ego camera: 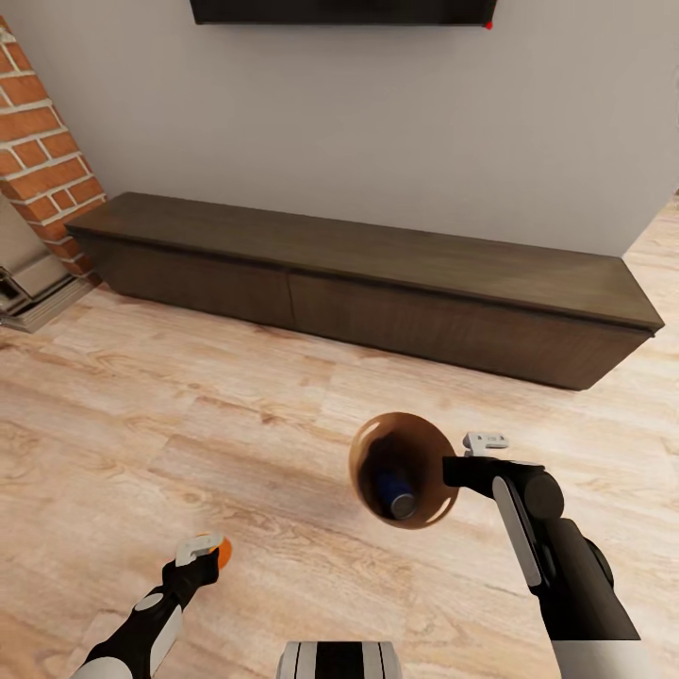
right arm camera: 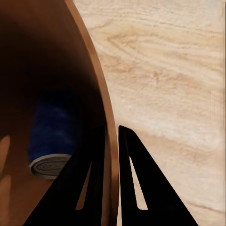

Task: Put the three can of soda from the living room inside the tash can in the kitchen.

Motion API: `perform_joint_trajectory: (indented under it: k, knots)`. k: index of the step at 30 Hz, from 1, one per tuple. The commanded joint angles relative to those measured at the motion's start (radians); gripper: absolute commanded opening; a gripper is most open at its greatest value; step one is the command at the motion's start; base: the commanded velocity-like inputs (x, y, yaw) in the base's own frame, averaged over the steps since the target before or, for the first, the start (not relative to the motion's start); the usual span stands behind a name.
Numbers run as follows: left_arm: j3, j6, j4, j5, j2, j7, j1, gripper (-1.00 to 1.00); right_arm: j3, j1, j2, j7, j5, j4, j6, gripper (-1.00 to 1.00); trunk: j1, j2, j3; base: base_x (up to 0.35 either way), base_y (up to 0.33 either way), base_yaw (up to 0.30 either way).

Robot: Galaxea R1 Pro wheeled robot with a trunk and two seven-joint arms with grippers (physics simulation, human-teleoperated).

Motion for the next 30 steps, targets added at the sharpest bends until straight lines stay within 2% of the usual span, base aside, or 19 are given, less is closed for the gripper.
perform_joint_trajectory:
  k: [1, 30]
  knots:
    - [0.0, 0.0, 0.0, 0.0, 0.0, 0.0, 0.0, -1.0, 0.0, 0.0, 0.0, 0.006, -0.021, 0.0, 0.0, -1.0, -0.004, 0.007, 0.005, 0.0, 0.0, 0.0]
    - [-0.001, 0.0, 0.0, 0.0, 0.0, 0.0, 0.0, -1.0, 0.001, 0.0, 0.0, 0.006, -0.021, 0.0, 0.0, -1.0, -0.115, 0.21, 0.143, 0.0, 0.0, 0.0]
